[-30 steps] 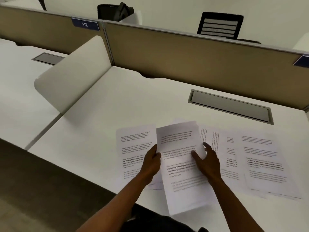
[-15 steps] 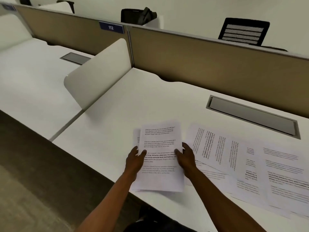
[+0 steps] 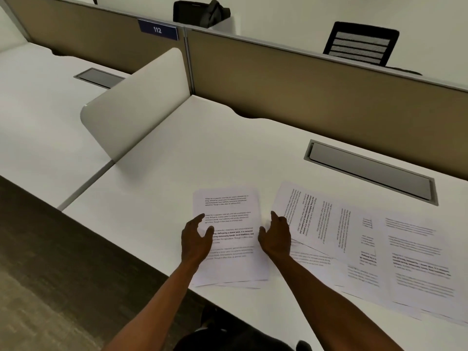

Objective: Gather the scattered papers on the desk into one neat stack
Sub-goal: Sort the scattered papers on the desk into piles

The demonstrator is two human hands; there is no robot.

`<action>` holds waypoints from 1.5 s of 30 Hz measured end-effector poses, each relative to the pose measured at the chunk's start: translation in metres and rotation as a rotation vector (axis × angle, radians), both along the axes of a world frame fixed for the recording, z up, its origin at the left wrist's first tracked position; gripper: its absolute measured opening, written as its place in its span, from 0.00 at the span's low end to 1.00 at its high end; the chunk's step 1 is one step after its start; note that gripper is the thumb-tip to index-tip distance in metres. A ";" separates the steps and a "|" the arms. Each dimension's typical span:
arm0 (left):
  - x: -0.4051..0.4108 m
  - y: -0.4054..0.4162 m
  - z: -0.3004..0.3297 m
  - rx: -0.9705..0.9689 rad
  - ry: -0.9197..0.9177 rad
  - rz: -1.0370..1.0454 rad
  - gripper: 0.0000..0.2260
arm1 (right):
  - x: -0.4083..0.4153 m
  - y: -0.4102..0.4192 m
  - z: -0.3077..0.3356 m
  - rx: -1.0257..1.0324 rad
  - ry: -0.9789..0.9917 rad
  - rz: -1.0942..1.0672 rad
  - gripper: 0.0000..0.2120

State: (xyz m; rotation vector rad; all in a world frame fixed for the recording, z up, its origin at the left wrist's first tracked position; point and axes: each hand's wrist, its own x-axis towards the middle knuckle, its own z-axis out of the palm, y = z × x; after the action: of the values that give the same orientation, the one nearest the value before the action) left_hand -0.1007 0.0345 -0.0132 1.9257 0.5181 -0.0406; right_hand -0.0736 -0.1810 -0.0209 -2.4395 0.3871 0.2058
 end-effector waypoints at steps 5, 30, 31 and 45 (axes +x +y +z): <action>0.006 -0.032 0.005 0.044 -0.123 -0.201 0.19 | -0.008 -0.052 -0.006 -0.222 -0.042 -0.064 0.28; 0.130 -0.201 0.003 0.486 -0.088 -0.976 0.27 | -0.026 -0.131 -0.021 -0.442 0.061 0.263 0.25; 0.139 -0.206 0.003 0.533 -0.069 -1.018 0.29 | -0.027 -0.133 -0.022 -0.419 0.059 0.243 0.25; 0.186 -0.229 -0.007 0.913 0.032 -1.291 0.57 | -0.043 -0.139 -0.036 -0.175 -0.009 0.069 0.36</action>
State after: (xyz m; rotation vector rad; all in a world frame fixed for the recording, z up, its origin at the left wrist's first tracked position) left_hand 0.0849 -0.1940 -0.0203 2.8249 -0.9283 -0.7653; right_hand -0.1168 -0.3201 -0.0569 -2.6278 0.3292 0.1974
